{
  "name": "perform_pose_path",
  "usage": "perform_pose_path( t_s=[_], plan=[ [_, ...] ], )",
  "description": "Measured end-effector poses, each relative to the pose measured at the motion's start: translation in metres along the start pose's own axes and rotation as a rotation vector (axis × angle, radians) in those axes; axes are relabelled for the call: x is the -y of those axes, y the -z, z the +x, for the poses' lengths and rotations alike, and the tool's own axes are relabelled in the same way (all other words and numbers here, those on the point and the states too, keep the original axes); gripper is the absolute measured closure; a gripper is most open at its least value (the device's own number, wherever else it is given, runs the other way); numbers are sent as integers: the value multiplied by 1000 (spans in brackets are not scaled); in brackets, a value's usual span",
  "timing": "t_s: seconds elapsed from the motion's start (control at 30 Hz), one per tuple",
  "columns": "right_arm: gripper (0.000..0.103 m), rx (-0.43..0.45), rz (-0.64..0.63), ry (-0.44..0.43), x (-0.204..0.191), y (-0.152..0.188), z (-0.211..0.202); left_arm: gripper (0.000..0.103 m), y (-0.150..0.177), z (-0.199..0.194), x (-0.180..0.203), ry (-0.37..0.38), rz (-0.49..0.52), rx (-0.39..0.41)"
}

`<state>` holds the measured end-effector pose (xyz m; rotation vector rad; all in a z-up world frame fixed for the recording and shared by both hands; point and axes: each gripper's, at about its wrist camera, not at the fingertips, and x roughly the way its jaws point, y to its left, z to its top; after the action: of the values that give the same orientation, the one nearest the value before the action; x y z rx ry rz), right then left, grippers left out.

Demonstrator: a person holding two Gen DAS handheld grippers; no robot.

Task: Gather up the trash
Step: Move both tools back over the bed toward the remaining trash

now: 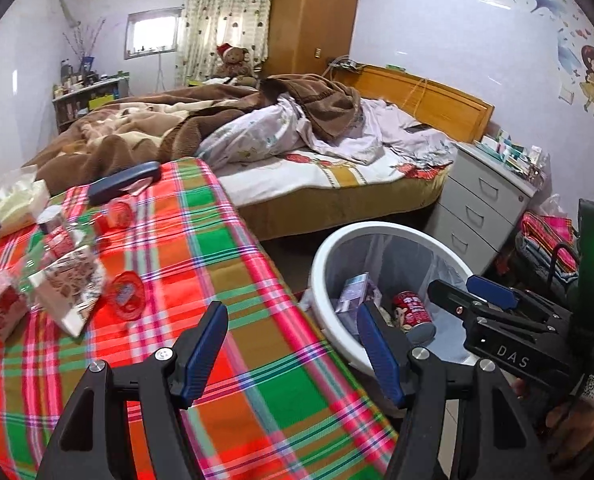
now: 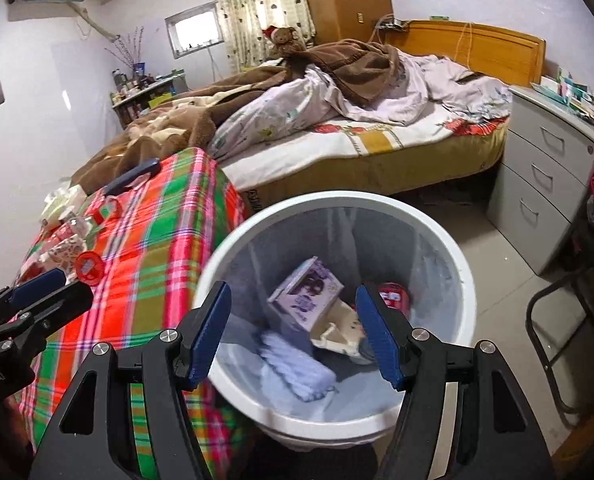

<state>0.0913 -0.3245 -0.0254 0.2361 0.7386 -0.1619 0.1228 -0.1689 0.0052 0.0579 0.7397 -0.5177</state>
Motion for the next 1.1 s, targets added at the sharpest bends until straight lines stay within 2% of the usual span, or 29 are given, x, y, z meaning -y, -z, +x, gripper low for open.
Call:
perform_pose_path(
  t_s=[0.57,0.9,1.1],
  plan=[
    [37,31,-105,-116,-71,0,3,36,18,-41,-91,-125,-124,55],
    [37,2,-170,-202,-119,-2,20,36,28,-63,-167,-245,-227,70],
    [37,-23,-224,-240,-149,-4,33,34,35,-69,-206,-287,-284,70]
  ],
)
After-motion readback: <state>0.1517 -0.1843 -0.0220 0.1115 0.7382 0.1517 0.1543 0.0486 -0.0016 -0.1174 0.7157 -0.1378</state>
